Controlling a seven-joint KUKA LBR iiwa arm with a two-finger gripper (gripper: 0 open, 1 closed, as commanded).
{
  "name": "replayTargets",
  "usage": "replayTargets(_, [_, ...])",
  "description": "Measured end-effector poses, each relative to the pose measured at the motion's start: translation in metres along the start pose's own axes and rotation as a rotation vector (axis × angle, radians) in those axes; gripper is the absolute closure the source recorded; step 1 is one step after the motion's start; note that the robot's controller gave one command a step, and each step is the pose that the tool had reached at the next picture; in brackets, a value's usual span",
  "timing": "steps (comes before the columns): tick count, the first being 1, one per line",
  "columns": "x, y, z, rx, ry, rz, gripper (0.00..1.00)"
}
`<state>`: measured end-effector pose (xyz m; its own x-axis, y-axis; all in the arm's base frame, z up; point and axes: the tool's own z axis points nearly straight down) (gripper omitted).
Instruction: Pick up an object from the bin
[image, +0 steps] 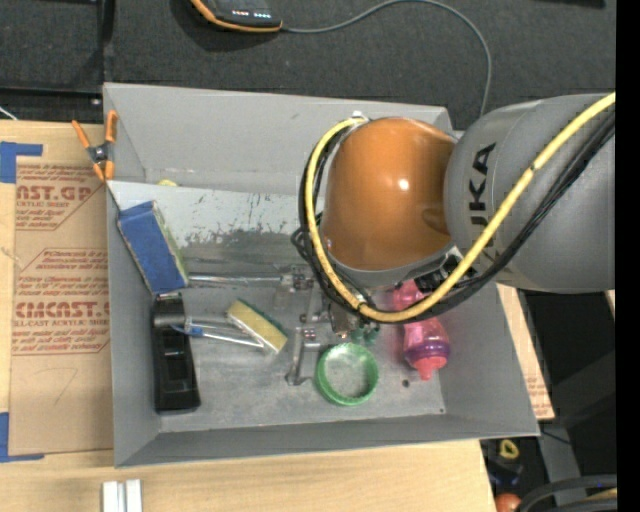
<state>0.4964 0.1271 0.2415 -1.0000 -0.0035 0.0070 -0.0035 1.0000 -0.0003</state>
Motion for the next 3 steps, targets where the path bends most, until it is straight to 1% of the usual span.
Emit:
replayTargets(1, [-0.002,-0.001,-0.005,-0.001,-0.008,0.003,0.00])
replayTargets(2, [-0.068,0.051,0.133,-0.002,-0.013,-0.141,0.00])
replayTargets(3, [-0.074,0.074,0.085,-0.001,-0.019,-0.264,0.00])
